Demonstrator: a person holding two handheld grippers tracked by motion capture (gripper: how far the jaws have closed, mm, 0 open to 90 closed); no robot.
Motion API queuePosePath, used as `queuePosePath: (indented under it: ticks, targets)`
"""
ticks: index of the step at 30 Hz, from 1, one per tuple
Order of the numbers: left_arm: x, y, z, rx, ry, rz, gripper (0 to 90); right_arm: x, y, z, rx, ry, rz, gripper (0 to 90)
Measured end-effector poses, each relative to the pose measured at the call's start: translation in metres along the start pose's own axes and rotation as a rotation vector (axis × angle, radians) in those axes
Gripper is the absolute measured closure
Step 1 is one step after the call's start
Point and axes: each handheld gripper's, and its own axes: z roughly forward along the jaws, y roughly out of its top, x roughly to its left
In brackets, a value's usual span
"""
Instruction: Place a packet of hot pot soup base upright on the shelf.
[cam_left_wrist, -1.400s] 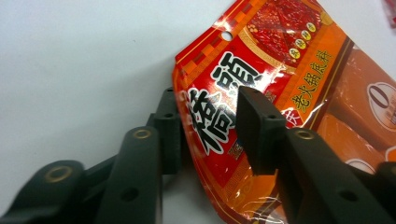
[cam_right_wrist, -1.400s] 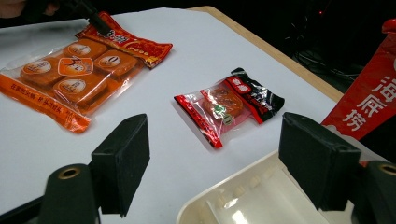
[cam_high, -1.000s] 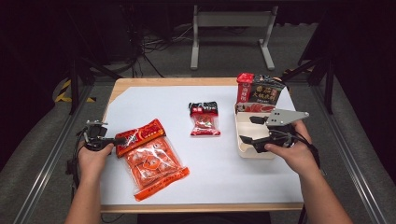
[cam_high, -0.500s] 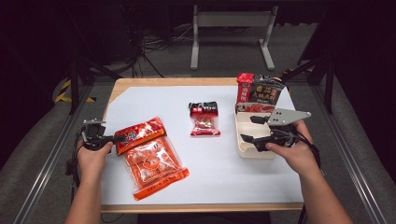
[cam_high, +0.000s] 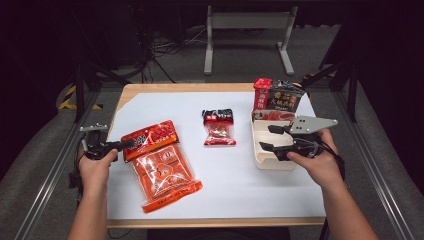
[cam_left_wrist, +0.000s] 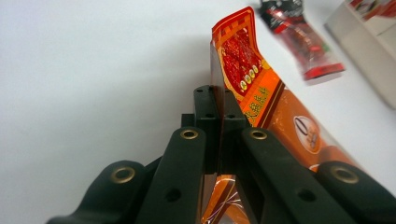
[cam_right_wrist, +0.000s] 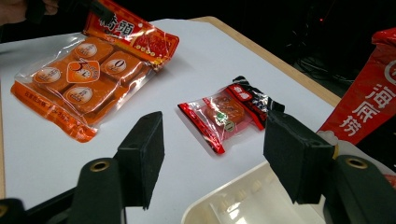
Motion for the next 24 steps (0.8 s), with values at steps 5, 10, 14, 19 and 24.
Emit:
queuePosePath:
  ticks: [5,10,14,19,24]
  targets:
    - [-0.014,0.007,-0.01,-0.043,-0.014,0.041,90.0,0.001,0.0,0.001,0.002,0.012,0.0,40.7]
    - [-0.029,0.014,-0.022,-0.094,-0.05,0.066,90.0,0.004,0.002,0.001,-0.001,0.029,0.0,41.0]
    - [-0.037,0.017,-0.031,-0.128,-0.077,0.09,90.0,0.004,0.003,-0.002,-0.01,0.032,0.004,40.9]
    - [-0.053,0.022,-0.037,-0.156,-0.089,0.13,90.0,0.005,0.003,-0.003,-0.012,0.029,0.007,41.0]
    - [-0.065,0.026,-0.043,-0.183,-0.118,0.169,90.0,0.005,0.004,-0.004,-0.017,0.032,0.008,41.3]
